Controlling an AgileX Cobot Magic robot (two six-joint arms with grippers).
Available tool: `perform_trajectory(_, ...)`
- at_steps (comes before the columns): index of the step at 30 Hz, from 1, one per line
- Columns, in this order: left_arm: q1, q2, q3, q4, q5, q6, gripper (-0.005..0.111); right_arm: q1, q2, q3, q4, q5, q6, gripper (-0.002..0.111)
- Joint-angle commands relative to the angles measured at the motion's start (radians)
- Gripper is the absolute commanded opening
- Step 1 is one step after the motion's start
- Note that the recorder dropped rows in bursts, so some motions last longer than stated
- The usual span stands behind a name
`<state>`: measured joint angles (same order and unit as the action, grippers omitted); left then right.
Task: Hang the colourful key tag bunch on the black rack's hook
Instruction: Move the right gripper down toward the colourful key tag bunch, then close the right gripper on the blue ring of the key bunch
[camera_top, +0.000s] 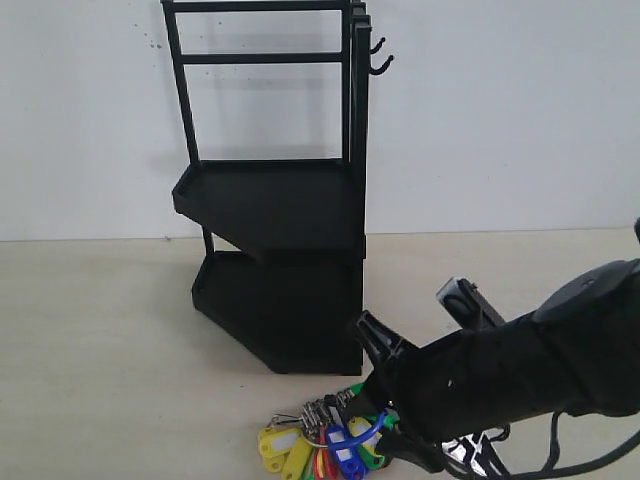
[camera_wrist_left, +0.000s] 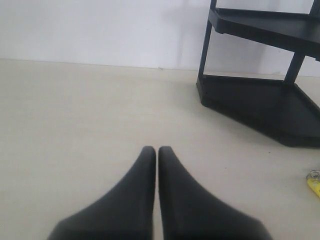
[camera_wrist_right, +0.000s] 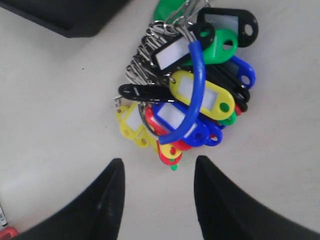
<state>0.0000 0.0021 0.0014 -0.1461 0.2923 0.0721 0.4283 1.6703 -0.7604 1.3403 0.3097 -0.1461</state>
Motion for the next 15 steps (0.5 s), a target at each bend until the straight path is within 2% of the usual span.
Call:
perform_trajectory(1, -0.001, -0.002, -0.001, 0.005, -0.008, 0.003, 0.004, 0.000, 0.035, -0.015, 0.011, -0.007, 0.021, 0.043)
perform_trajectory(15, -0.001, -0.002, -0.001, 0.005, -0.008, 0.003, 0.004, 0.000, 0.114, -0.068, 0.011, -0.025, 0.072, 0.043)
